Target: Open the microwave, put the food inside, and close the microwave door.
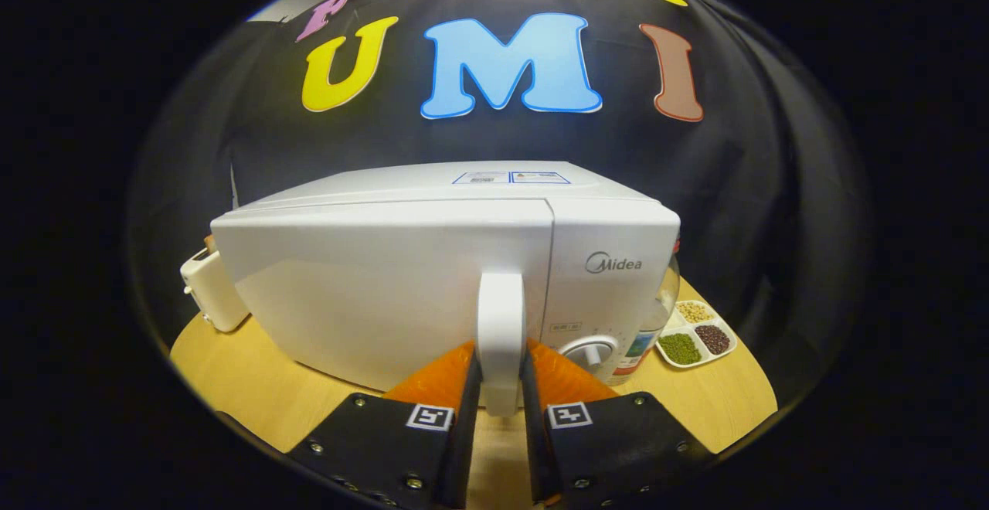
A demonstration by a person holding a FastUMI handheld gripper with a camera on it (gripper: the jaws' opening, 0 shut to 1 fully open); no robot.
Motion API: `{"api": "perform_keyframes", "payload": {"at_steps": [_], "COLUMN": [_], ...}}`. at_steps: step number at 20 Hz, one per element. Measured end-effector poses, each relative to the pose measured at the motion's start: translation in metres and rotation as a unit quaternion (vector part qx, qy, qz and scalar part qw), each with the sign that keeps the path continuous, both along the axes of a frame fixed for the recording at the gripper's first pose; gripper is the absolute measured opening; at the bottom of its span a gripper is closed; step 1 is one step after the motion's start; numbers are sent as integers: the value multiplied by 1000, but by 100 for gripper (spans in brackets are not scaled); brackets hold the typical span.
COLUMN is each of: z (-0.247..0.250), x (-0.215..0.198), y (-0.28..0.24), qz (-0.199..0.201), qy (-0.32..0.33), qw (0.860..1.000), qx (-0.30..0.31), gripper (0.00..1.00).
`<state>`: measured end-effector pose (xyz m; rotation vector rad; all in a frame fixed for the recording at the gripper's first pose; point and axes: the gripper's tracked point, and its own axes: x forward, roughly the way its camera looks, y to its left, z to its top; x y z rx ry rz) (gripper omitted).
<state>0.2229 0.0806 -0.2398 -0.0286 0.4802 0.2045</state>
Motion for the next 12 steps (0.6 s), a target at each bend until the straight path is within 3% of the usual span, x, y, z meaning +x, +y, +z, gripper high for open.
{"api": "perform_keyframes", "payload": {"at_steps": [6, 12], "z": [4, 4], "x": [-4, -26], "y": [0, 1], "qz": [2, 2], "qy": [7, 14], "qw": [1000, 1000], "qx": [-1, -16], "gripper": [6, 6]}}
